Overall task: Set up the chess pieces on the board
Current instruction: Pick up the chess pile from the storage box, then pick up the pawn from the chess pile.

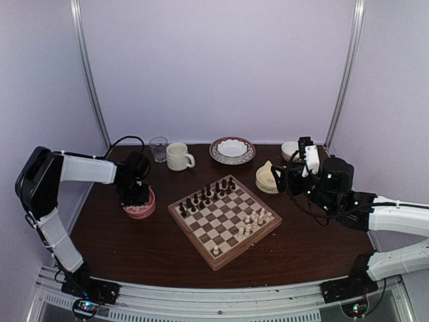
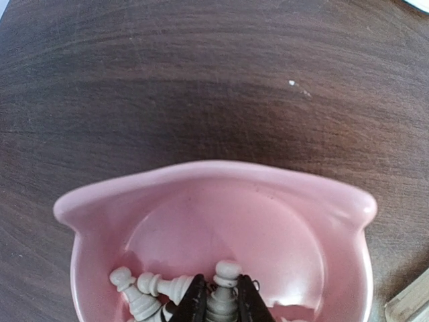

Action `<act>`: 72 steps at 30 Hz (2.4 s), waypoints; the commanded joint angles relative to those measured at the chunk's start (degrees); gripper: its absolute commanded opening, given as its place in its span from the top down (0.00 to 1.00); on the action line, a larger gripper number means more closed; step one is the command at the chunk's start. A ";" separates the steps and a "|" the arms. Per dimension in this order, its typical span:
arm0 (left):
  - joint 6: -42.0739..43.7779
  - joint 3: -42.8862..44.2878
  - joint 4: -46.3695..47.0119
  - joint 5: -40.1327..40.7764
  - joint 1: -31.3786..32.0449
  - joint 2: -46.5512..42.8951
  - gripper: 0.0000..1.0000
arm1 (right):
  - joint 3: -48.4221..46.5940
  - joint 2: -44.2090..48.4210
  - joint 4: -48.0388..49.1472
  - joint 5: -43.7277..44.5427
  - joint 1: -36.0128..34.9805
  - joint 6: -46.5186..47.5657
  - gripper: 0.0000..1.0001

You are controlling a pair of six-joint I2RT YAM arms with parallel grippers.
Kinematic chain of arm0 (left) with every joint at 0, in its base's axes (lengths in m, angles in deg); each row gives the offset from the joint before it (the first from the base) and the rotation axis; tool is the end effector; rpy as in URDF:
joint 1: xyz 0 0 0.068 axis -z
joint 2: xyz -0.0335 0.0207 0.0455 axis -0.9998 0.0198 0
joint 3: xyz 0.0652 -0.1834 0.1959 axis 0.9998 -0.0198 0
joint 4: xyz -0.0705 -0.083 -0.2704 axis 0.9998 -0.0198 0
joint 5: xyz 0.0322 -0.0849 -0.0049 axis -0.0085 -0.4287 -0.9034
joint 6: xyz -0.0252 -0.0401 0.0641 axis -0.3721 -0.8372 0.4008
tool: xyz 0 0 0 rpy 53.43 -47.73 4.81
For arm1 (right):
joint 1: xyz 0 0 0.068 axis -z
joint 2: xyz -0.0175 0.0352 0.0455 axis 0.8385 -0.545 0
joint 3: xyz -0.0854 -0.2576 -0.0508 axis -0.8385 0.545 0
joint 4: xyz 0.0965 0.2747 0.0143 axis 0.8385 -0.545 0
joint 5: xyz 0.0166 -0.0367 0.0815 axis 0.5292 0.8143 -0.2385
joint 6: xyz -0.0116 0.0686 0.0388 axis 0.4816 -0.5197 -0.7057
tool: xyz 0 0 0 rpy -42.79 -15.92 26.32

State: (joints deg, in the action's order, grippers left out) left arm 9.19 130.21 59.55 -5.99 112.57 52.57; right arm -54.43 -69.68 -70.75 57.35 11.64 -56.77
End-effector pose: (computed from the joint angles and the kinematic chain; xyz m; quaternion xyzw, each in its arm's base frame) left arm 0.3396 -0.1299 0.1065 -0.1329 0.9650 0.0155 0.2258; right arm 0.2202 0.1991 0.2576 -0.1275 0.7525 0.2374 0.6009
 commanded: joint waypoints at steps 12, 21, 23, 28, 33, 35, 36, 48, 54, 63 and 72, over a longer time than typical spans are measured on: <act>1.95 3.87 -4.69 0.32 -0.32 4.06 0.79 | 0.80 1.08 0.40 0.55 0.29 0.35 0.17; 1.42 -0.60 2.68 -2.63 -0.30 -2.27 0.91 | 0.84 0.89 0.56 0.54 0.21 0.35 0.17; 1.19 -0.77 3.63 -2.74 -0.26 -3.09 0.92 | 0.82 0.75 0.75 0.57 0.33 0.26 0.17; 1.72 -1.72 8.90 -3.55 -0.31 -5.03 0.92 | 0.91 0.66 0.84 0.72 0.27 0.40 0.17; 3.11 -0.60 10.79 -2.76 -0.29 -5.86 0.91 | 0.93 0.81 0.82 0.64 0.34 0.52 0.17; 3.35 -0.44 11.16 -2.02 -0.30 -6.26 0.91 | 0.92 0.82 0.84 0.48 0.30 0.57 0.17; 3.38 -0.62 11.22 -1.80 -0.27 -6.63 0.91 | 0.93 0.82 0.83 0.40 0.33 0.61 0.17; 5.13 -8.71 18.76 -2.39 -0.25 -17.24 0.91 | 0.59 -0.33 1.28 -1.25 0.28 0.81 0.17; 4.72 -10.06 16.12 -4.02 -0.28 -21.93 0.92 | -0.63 -2.69 2.30 -9.64 0.25 2.35 0.18; 3.84 -10.32 12.49 -3.66 -0.32 -16.88 0.92 | -2.02 -4.97 2.23 -16.09 0.25 3.55 0.20; 1.82 -8.84 7.99 3.23 -0.32 -11.45 1.00 | -1.80 -4.28 1.97 -15.29 0.25 3.77 0.20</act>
State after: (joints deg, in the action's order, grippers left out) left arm 12.58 120.77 69.14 -8.68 112.52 43.61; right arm -54.64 -74.84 -69.68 42.73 11.66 -53.36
